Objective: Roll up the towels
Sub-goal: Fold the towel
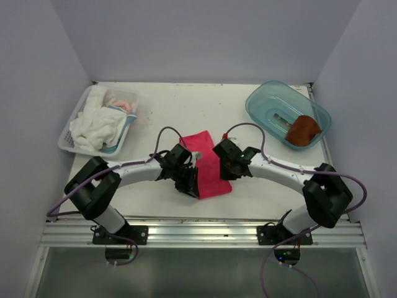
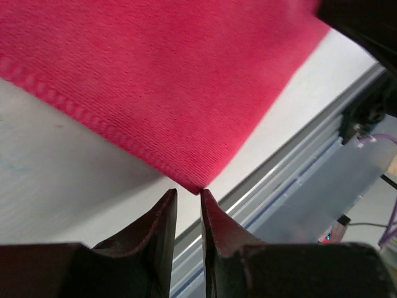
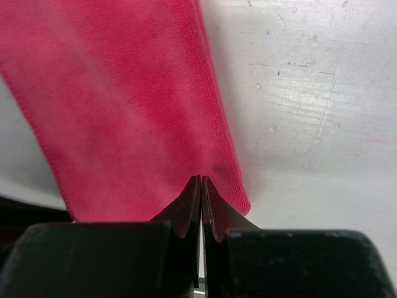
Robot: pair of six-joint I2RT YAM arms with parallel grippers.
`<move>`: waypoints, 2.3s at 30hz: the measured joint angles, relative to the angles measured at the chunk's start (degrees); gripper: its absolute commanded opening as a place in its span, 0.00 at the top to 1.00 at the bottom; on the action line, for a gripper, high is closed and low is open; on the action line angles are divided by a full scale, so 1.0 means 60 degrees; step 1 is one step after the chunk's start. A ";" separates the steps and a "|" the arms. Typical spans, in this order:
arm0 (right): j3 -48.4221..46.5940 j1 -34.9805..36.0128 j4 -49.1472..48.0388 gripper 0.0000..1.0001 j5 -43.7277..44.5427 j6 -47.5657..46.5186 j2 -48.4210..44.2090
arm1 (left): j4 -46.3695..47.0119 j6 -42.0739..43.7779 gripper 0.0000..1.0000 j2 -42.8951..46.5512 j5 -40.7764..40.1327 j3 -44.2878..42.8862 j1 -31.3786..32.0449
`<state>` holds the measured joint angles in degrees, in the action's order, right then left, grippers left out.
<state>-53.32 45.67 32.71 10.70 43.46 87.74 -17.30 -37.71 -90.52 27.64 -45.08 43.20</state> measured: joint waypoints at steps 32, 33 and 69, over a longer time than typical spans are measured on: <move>0.0608 0.0947 -0.0022 1.00 0.0095 0.0219 -0.1013 | 0.0947 -0.0863 0.82 0.0058 -0.0302 -0.0240 0.0018; 0.0521 0.0940 0.0036 1.00 0.0168 0.0175 -0.1013 | 0.1005 -0.0860 0.82 -0.0051 -0.0357 -0.0146 0.0033; -0.0018 0.2838 0.0452 0.76 0.0856 0.0459 -0.0594 | -0.2062 0.1865 0.78 0.1122 -0.2131 -0.1650 -0.1843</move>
<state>-53.43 62.70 35.42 15.84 46.22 84.18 -29.67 -26.52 -83.79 14.85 -54.98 32.14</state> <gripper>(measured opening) 0.161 0.223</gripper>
